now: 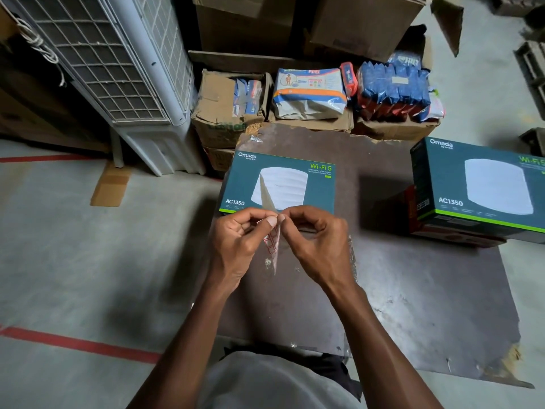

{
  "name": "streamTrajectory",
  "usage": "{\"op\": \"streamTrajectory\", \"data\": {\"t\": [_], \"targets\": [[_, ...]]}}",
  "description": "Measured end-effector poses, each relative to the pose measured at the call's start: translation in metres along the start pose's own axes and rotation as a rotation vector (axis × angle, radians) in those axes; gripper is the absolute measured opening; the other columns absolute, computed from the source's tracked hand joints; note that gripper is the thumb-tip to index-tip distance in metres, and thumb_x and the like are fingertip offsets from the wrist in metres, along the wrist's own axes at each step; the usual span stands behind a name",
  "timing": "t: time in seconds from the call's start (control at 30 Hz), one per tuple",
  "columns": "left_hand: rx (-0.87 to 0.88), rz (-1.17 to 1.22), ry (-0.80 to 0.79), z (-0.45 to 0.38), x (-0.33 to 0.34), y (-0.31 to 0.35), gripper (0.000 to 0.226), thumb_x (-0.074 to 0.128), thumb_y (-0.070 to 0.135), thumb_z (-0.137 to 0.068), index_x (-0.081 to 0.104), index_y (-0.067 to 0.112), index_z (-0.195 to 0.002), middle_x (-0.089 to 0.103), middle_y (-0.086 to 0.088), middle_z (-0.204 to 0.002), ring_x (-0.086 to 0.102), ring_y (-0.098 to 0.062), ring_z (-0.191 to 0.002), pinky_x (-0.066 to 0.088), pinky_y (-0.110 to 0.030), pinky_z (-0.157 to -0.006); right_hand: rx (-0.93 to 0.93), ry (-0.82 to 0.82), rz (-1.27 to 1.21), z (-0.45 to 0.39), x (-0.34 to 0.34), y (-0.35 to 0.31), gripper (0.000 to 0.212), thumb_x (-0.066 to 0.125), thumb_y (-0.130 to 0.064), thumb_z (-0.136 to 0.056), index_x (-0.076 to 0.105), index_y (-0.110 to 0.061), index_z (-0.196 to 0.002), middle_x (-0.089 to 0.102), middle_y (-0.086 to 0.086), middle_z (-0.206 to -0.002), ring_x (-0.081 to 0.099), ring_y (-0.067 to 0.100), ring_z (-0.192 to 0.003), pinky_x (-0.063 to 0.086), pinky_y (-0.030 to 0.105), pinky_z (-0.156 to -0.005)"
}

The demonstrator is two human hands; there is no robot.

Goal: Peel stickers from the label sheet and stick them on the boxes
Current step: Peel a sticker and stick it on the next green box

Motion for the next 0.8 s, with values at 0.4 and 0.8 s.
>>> {"op": "streamTrajectory", "data": {"t": [0.4, 0.8], "targets": [[-0.012, 0.064, 0.012, 0.006, 0.014, 0.003, 0.008, 0.073, 0.013, -0.083, 0.081, 0.015, -0.083, 0.079, -0.011, -0.087, 0.073, -0.023, -0.084, 0.058, -0.031, -0.082, -0.004, 0.062, 0.006, 0.002, -0.004, 0.004, 0.009, 0.072, -0.008, -0.092, 0.075, -0.010, -0.083, 0.074, -0.003, -0.074, 0.070, 0.008, -0.069, 0.057, 0.026, -0.067], [-0.007, 0.018, 0.026, 0.005, 0.010, 0.010, 0.007, 0.074, 0.015, -0.082, 0.081, 0.016, -0.085, 0.079, -0.008, -0.088, 0.075, -0.024, -0.084, 0.058, -0.033, -0.082, 0.042, -0.009, -0.084, 0.002, -0.005, 0.001, 0.009, 0.070, -0.007, -0.095, 0.078, -0.009, -0.090, 0.077, -0.007, -0.080, 0.072, 0.004, -0.072, 0.056, 0.018, -0.071]]}}
Point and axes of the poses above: each hand's wrist, its own z-axis away from the middle knuckle, its own x-axis out of the palm, y = z × x, the point moved 6 cm from there along -z, towards the middle knuckle
